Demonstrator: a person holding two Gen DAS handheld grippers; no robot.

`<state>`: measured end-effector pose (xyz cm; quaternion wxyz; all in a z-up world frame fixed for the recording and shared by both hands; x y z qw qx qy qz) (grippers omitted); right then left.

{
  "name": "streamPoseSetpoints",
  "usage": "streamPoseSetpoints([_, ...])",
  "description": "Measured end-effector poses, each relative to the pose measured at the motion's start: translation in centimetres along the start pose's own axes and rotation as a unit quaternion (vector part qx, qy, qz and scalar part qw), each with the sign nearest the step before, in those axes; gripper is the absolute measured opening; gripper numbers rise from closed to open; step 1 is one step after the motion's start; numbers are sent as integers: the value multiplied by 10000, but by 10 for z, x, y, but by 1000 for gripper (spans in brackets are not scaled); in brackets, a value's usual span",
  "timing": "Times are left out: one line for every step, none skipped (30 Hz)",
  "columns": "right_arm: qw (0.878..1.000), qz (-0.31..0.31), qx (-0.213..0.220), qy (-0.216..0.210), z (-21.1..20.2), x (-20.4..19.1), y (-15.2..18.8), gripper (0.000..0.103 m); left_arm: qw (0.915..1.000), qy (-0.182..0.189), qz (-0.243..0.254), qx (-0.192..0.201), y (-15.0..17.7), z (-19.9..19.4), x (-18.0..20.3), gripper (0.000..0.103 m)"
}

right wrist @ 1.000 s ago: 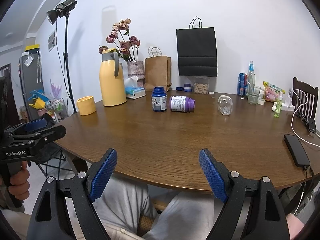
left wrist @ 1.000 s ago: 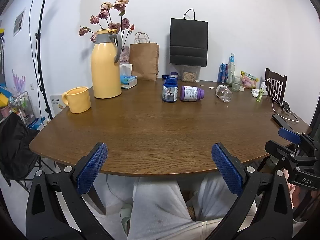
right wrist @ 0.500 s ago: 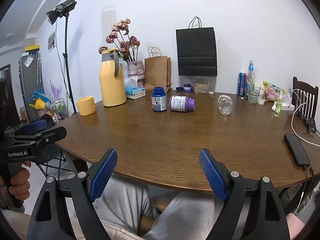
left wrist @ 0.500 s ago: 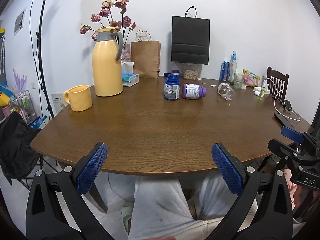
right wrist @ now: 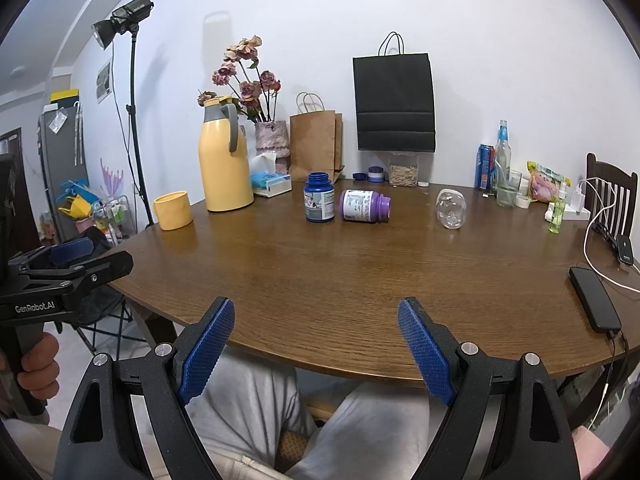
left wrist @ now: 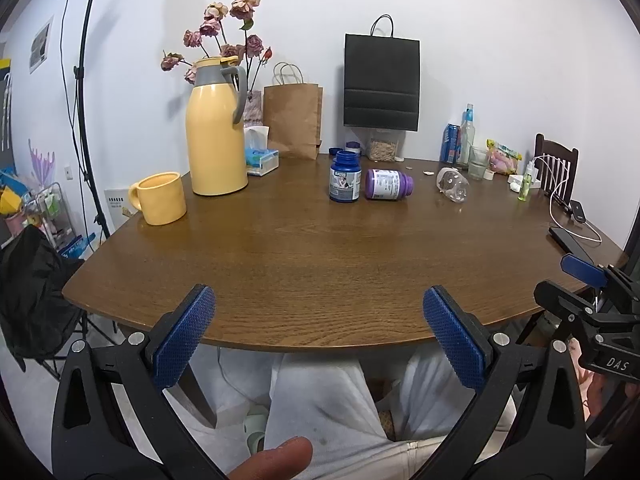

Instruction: Flip cup upright

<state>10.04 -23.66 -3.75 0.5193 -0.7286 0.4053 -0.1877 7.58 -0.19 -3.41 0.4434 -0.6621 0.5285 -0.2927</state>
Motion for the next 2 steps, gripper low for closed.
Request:
streamPoseSetpoints([10000, 10, -5, -3, 0, 1, 0, 88, 10000, 5, -5, 2, 0, 0, 0, 103])
streamPoseSetpoints([10000, 26, -16, -6, 1, 2, 0, 88, 10000, 21, -7, 11, 0, -1, 0, 103])
Point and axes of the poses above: each gripper's, at about its wrist camera, not at the fingertips, and z roughly the way its jaws point, x to its right, y to its underside, the point moved 5 cm from there along z, roughly the way its jaws point, and after that the axes turned 15 degrees about -y, right-handed, at the moved point
